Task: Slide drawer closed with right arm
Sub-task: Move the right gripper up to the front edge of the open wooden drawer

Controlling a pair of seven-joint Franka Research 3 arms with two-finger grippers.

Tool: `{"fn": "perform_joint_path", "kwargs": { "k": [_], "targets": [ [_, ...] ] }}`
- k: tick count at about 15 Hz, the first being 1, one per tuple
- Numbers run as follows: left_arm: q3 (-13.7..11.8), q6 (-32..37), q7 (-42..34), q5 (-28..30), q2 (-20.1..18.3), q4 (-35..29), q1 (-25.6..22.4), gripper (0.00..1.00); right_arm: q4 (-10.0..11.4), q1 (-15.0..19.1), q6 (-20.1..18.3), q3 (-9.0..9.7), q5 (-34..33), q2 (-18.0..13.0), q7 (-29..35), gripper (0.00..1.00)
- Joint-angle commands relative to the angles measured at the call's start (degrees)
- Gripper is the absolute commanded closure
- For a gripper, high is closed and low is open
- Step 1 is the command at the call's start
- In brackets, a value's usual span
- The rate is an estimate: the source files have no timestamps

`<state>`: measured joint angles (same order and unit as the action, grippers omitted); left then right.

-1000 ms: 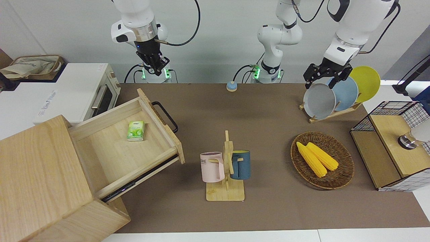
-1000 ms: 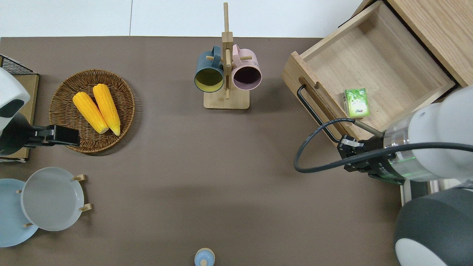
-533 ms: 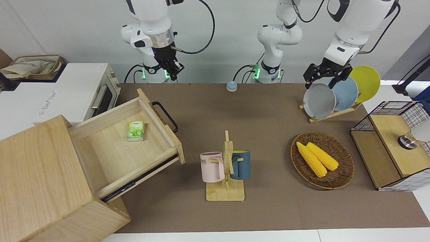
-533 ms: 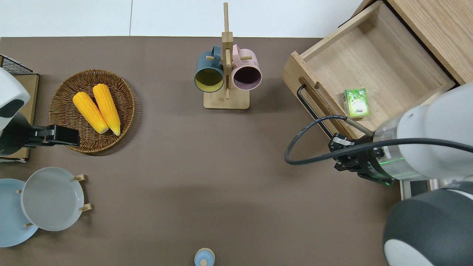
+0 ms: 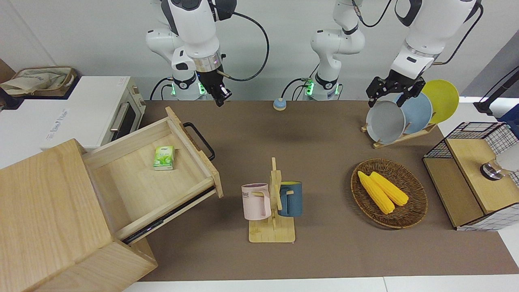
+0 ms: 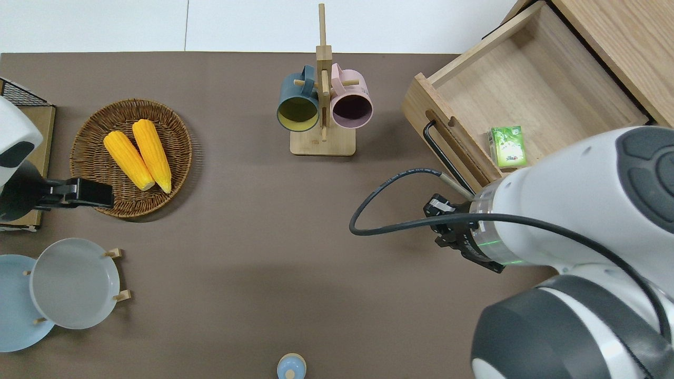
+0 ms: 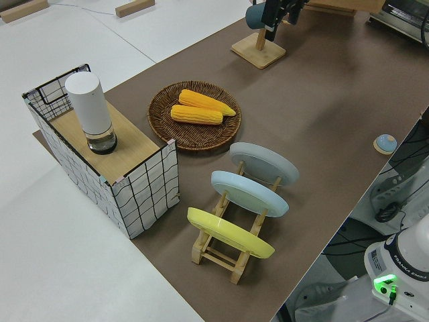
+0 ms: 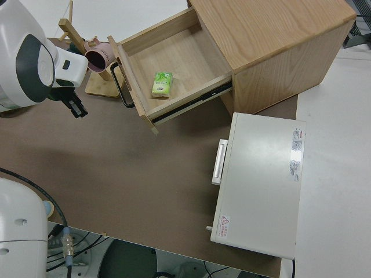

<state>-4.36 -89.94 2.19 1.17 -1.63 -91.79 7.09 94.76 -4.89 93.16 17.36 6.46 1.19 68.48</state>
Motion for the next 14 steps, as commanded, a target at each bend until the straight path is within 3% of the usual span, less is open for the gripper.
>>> {"fn": "perform_joint_path", "kwargs": {
  "k": [1,14],
  "targets": [
    [-0.2,0.8,-0.1,-0.7,-0.5,0.1,0.2,0.0,0.5,0.4,1.6,0.22,2.0,1.4,1.6,1.0],
    [-0.2,0.8,-0.1,-0.7,-0.5,0.1,0.2,0.0,0.4,1.3,5.6,0.22,0.8,7.7,3.0,1.0]
  ]
}}
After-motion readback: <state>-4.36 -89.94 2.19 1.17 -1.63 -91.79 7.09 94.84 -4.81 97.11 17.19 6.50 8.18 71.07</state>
